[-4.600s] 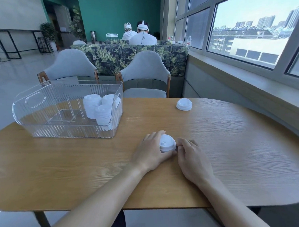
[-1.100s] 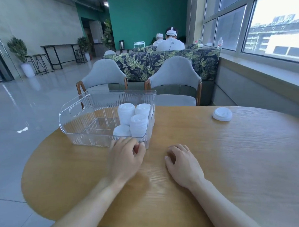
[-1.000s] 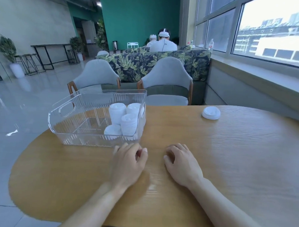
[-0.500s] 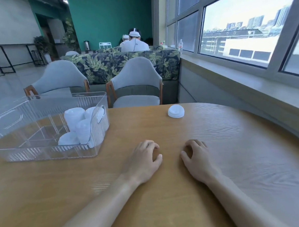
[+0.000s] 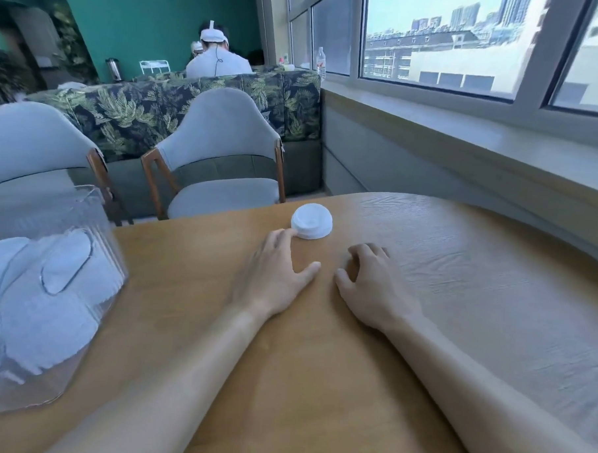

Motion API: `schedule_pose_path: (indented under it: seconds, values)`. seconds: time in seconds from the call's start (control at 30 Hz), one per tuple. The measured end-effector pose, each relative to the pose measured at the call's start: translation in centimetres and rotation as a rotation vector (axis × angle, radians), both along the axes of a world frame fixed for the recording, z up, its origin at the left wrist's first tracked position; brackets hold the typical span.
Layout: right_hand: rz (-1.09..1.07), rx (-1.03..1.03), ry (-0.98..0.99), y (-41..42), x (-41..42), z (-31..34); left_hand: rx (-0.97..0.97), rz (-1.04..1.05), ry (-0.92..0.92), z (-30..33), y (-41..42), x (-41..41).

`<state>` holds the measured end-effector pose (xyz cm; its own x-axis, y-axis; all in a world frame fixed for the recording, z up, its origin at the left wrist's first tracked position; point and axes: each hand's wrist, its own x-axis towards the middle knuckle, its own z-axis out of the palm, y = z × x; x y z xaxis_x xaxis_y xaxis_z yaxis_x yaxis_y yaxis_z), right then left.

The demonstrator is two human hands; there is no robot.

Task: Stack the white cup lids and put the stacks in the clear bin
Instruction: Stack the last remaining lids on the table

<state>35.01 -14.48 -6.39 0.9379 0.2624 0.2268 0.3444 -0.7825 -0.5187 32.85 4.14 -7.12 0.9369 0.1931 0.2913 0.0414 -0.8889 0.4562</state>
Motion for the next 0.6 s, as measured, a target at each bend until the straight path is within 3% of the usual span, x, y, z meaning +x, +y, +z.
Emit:
schedule_pose_path:
  seconds: [0.33, 0.6]
  values:
    - [0.042, -0.056, -0.036, 2.9, 7.2, 0.1, -0.129, -0.053, -0.053, -0.1, 2.3, 9.0]
    - [0.117, -0.008, 0.021, 3.3, 8.6, 0.0, -0.185, -0.094, -0.060, 0.0, 2.7, 9.5]
